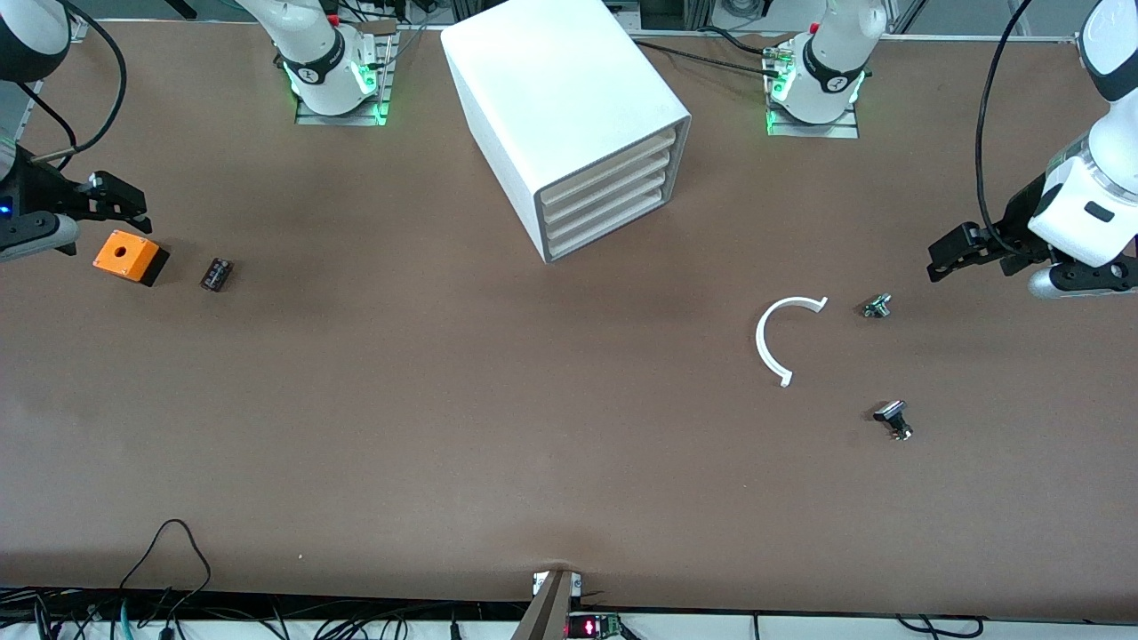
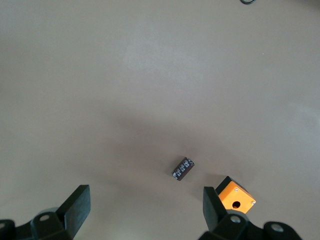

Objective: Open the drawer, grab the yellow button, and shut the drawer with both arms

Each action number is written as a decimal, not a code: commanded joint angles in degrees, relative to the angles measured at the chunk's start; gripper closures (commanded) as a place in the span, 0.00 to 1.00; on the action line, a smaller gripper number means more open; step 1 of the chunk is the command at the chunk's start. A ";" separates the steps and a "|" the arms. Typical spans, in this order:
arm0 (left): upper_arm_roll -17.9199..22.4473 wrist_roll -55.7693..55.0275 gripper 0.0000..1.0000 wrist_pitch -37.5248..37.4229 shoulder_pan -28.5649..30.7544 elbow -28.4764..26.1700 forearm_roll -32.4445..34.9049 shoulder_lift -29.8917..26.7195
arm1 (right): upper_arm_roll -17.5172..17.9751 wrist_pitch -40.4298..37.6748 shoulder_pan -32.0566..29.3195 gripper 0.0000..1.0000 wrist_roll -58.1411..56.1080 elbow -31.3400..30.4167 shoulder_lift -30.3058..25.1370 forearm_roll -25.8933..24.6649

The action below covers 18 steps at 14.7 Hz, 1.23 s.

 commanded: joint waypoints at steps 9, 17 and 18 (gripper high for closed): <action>-0.60 0.83 0.00 -4.25 -0.47 1.03 -0.09 0.10 | 0.25 -1.14 0.17 0.00 -0.85 1.13 0.58 0.38; -2.61 1.00 0.00 -4.08 -2.31 -0.90 -1.05 3.78 | 0.33 -1.14 0.25 0.00 -1.29 1.04 0.84 0.21; -3.14 1.00 0.00 -4.60 -2.31 -0.91 -1.05 3.79 | 0.33 -1.22 0.25 0.00 -1.46 1.04 0.93 0.21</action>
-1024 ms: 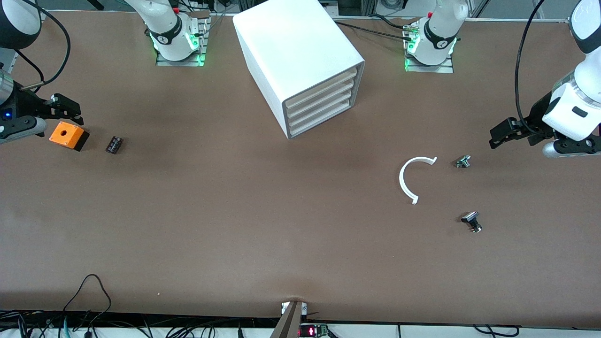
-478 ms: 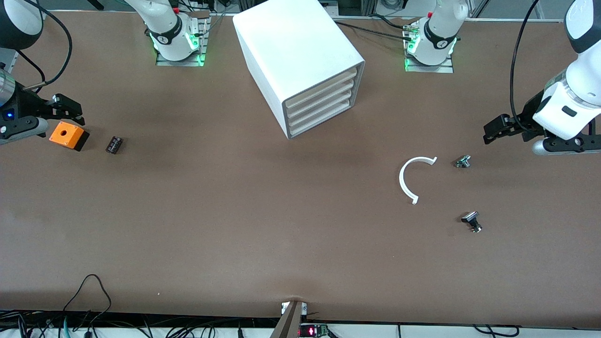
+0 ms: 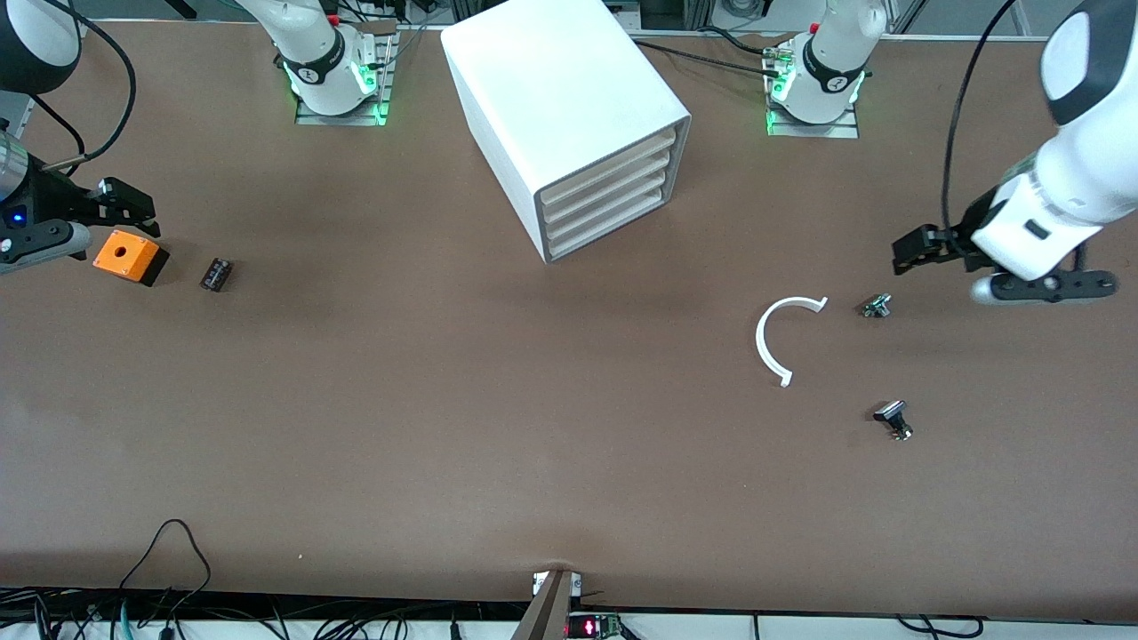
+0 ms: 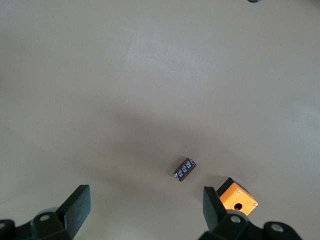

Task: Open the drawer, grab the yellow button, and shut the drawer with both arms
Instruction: 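Move the left gripper to the cabinet's lowest drawer handle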

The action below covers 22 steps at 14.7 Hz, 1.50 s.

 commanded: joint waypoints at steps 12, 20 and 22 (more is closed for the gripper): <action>-4.84 0.82 0.00 -3.34 -1.17 -6.16 -33.07 7.20 | 0.13 -1.16 4.46 0.00 -13.45 3.48 1.91 -0.14; -6.52 13.81 0.00 -1.94 -5.48 -13.62 -50.40 14.14 | -0.39 -5.91 4.47 0.00 -14.85 3.83 1.82 0.56; -6.52 18.99 0.00 -0.97 -6.70 -15.12 -50.49 15.37 | -0.05 -5.56 4.56 0.00 -23.86 4.62 2.00 0.56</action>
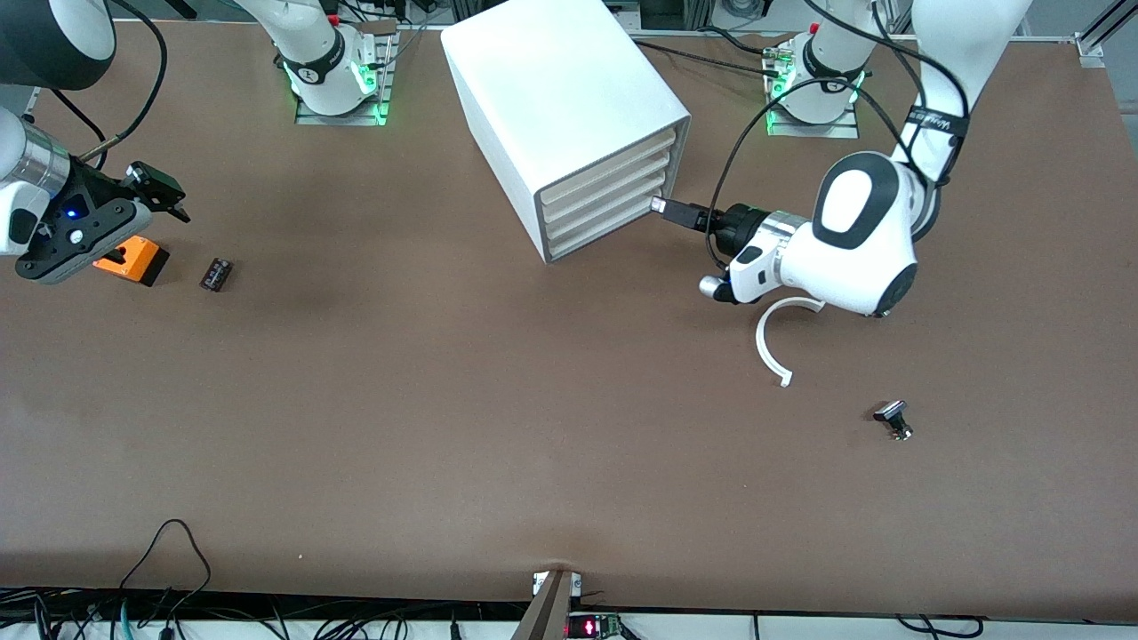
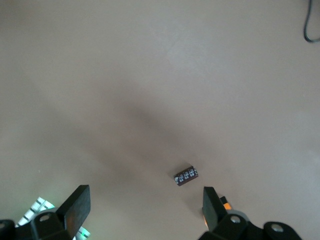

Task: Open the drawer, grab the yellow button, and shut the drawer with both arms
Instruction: 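Move the left gripper to the cabinet's lowest drawer handle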

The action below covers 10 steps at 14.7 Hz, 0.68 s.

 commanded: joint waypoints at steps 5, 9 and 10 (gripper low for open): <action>-2.33 10.53 0.00 1.26 -2.30 -5.85 -6.09 1.38 | 0.18 -0.93 0.04 0.00 -9.92 6.49 4.31 8.80; -6.46 10.62 0.01 4.07 -2.22 -10.07 -6.26 -0.37 | 1.15 -1.11 4.34 0.00 -10.28 8.87 6.34 9.09; -6.65 10.62 0.03 4.16 -2.22 -10.95 -6.26 -0.98 | 1.15 -0.32 5.83 0.00 -10.71 8.96 6.60 8.65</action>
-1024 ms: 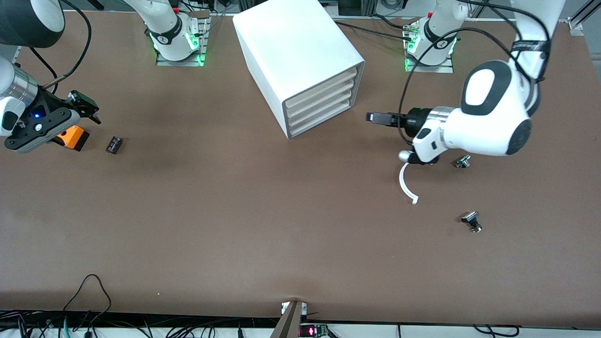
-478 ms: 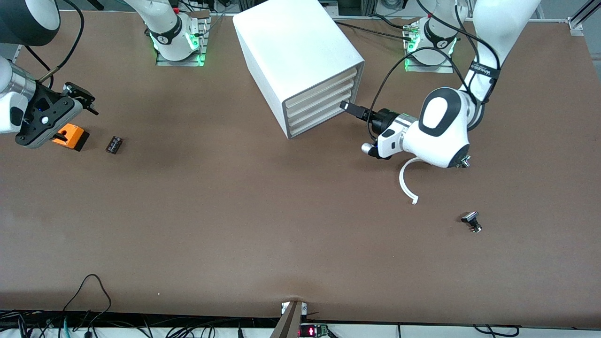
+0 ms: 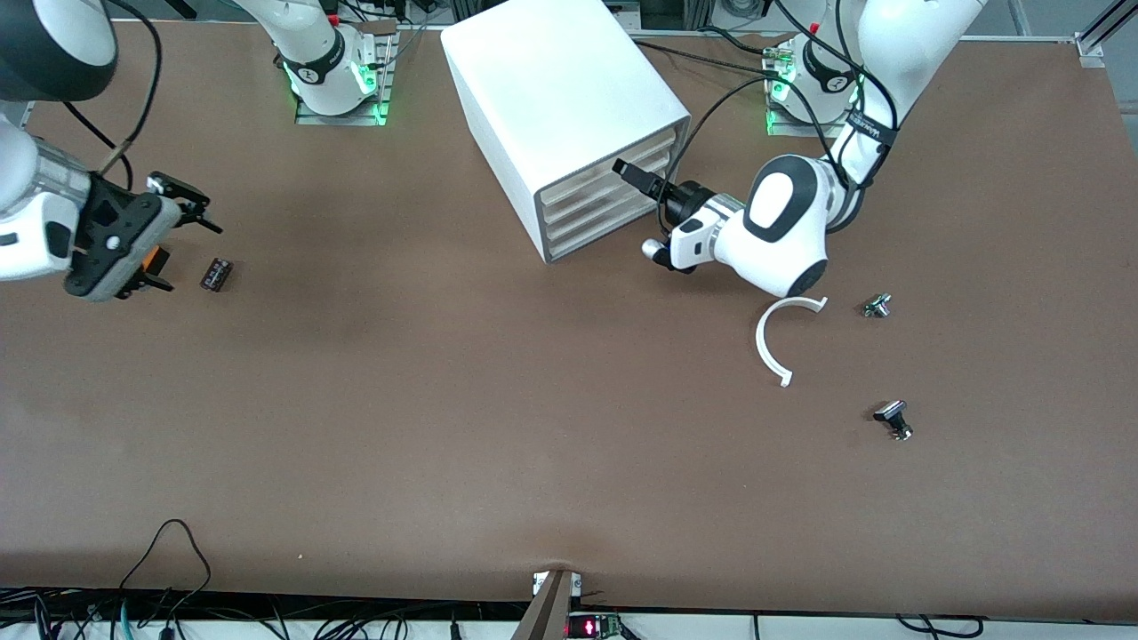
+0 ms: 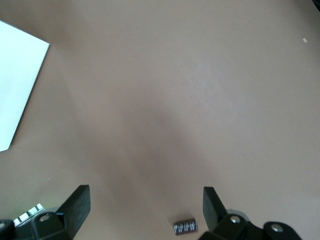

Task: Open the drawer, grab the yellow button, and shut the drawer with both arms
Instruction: 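Pull the drawer open with the left gripper while the right gripper approaches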

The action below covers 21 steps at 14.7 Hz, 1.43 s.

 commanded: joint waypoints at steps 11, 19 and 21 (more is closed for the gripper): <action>-1.88 1.68 0.86 1.31 0.64 -6.93 -1.48 -5.17 | 0.08 1.03 16.48 0.00 -1.71 4.91 1.84 -2.62; 1.27 1.50 1.00 3.95 3.54 -4.39 -0.95 -5.08 | 0.08 1.64 21.59 0.00 -1.89 4.91 2.63 -3.15; 4.09 1.24 1.00 4.12 3.63 -2.72 -0.69 -4.90 | 0.08 1.90 22.47 0.00 -1.80 4.91 3.16 -3.06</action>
